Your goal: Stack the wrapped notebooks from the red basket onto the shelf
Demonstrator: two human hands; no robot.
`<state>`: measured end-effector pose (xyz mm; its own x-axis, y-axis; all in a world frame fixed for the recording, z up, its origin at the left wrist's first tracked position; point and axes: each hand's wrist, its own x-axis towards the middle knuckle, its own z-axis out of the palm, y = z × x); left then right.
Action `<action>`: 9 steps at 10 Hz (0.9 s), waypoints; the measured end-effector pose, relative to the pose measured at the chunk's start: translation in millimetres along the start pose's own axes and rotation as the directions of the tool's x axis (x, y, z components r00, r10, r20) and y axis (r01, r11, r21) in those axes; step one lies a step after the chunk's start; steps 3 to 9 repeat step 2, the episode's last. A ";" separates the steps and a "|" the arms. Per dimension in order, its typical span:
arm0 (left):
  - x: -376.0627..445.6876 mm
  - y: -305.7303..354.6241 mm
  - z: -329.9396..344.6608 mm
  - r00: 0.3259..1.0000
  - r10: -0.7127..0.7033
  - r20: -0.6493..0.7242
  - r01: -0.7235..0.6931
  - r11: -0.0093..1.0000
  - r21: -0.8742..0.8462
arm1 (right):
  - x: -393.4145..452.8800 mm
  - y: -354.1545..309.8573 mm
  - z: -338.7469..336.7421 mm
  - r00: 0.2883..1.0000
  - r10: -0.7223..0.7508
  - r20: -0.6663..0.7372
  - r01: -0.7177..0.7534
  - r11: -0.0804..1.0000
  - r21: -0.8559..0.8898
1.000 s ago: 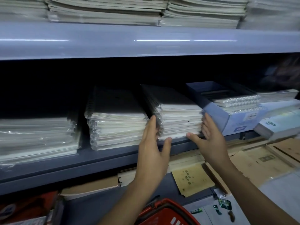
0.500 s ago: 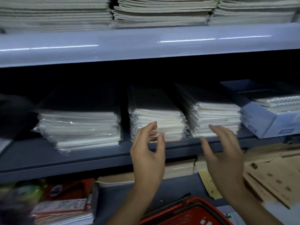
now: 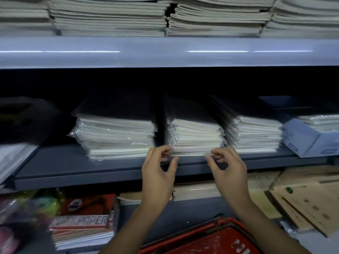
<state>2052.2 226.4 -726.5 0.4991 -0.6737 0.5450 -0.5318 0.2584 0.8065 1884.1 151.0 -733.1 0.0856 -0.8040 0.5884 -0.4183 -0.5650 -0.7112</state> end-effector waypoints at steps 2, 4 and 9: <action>-25.7 37.2 -53.2 0.996 -0.010 0.094 0.019 0.996 -0.092 | -29.9 -42.7 -33.7 0.987 0.134 0.090 -0.151 0.963 0.223; -25.7 37.2 -53.2 0.996 -0.010 0.094 0.019 0.996 -0.092 | -29.9 -42.7 -33.7 0.987 0.134 0.090 -0.151 0.963 0.223; -25.7 37.2 -53.2 0.996 -0.010 0.094 0.019 0.996 -0.092 | -29.9 -42.7 -33.7 0.987 0.134 0.090 -0.151 0.963 0.223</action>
